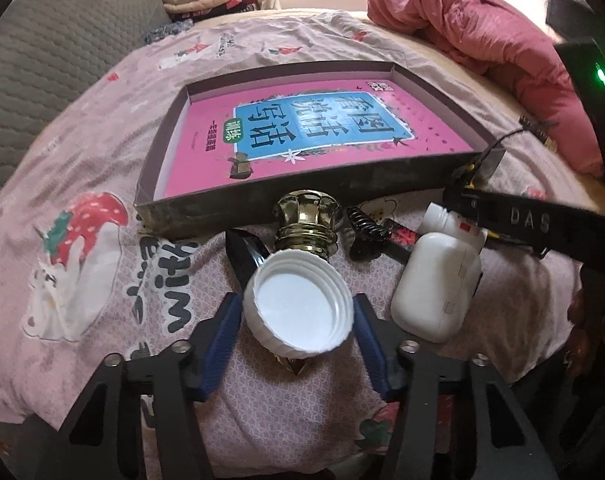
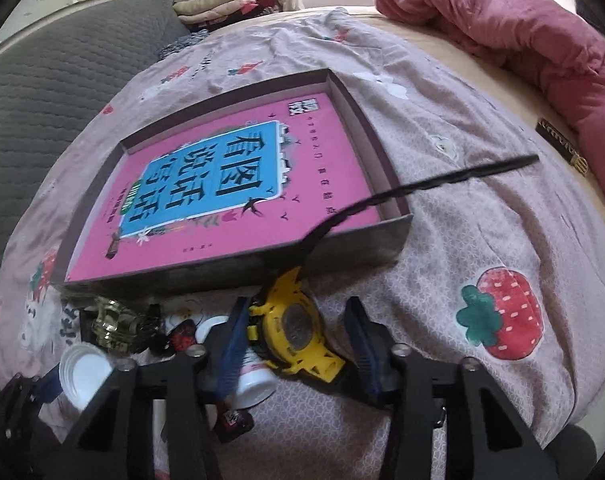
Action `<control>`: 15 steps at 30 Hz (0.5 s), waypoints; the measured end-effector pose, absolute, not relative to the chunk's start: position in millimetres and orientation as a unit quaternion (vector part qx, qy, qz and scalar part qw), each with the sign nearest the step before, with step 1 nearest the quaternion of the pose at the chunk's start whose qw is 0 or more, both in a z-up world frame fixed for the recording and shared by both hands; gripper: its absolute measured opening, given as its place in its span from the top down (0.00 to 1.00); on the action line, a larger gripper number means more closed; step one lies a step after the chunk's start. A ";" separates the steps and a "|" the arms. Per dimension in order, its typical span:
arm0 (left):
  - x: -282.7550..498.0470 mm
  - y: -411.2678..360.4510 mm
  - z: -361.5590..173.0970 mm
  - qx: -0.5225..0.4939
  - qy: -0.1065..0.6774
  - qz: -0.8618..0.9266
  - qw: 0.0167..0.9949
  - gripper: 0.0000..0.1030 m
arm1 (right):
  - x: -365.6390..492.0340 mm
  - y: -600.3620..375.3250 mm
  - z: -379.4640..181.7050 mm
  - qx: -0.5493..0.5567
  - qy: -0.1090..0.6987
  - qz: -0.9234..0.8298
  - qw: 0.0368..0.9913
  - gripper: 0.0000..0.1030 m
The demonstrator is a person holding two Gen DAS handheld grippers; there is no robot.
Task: Organize rigid objects
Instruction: 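Close the left gripper on the white bottle cap while the right gripper grasps the yellow watch, then carry the white cap with the left gripper into the box while the right carries the watch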
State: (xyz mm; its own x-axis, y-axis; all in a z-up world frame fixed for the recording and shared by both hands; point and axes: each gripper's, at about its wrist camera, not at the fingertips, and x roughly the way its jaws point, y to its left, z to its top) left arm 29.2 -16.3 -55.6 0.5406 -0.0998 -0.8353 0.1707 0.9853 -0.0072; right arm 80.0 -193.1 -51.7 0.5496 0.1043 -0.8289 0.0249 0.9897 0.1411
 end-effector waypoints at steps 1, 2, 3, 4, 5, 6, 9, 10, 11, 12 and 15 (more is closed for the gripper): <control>30.4 -13.6 -55.4 0.027 0.475 -0.082 0.875 0.50 | 78.7 -191.1 -50.8 0.062 0.473 0.027 0.878 0.67; 31.4 -11.6 -55.1 0.020 0.476 -0.084 0.875 0.50 | 77.8 -190.0 -50.2 0.058 0.473 0.032 0.879 0.69; 32.2 -9.4 -55.0 0.012 0.477 -0.088 0.874 0.50 | 76.8 -189.8 -50.0 0.057 0.473 0.036 0.879 0.71; 33.0 -6.1 -54.8 0.001 0.479 -0.093 0.873 0.50 | 77.0 -189.3 -49.5 0.058 0.473 0.038 0.878 0.71; 33.4 -3.4 -54.6 -0.007 0.479 -0.097 0.872 0.50 | 76.8 -190.3 -49.3 0.059 0.474 0.040 0.878 0.71; 34.2 0.2 -54.3 -0.020 0.480 -0.102 0.871 0.51 | 75.6 -192.3 -48.7 0.060 0.472 0.044 0.879 0.72; 35.0 8.1 -53.8 -0.039 0.480 -0.106 0.870 0.51 | 69.1 -196.5 -43.0 0.057 0.463 0.050 0.883 0.77; 33.8 10.2 -53.3 -0.042 0.479 -0.107 0.870 0.51 | 68.0 -197.7 -41.0 0.057 0.460 0.052 0.884 0.78; 33.1 11.4 -52.8 -0.046 0.478 -0.110 0.870 0.51 | 67.7 -198.2 -39.7 0.057 0.458 0.054 0.886 0.78; 32.9 13.0 -52.0 -0.050 0.476 -0.112 0.871 0.51 | 66.1 -199.8 -38.6 0.059 0.455 0.057 0.886 0.79; 30.4 15.1 -47.2 -0.055 0.467 -0.116 0.875 0.52 | 63.4 -205.4 -34.5 0.064 0.446 0.063 0.890 0.80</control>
State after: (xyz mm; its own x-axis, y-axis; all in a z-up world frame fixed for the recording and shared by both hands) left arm 30.4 15.1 -47.2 0.5378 -0.2535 -0.8041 0.1508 0.9673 -0.2041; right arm 63.4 -205.4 -34.5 0.5939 0.1701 -0.7864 -0.0552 0.9837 0.1710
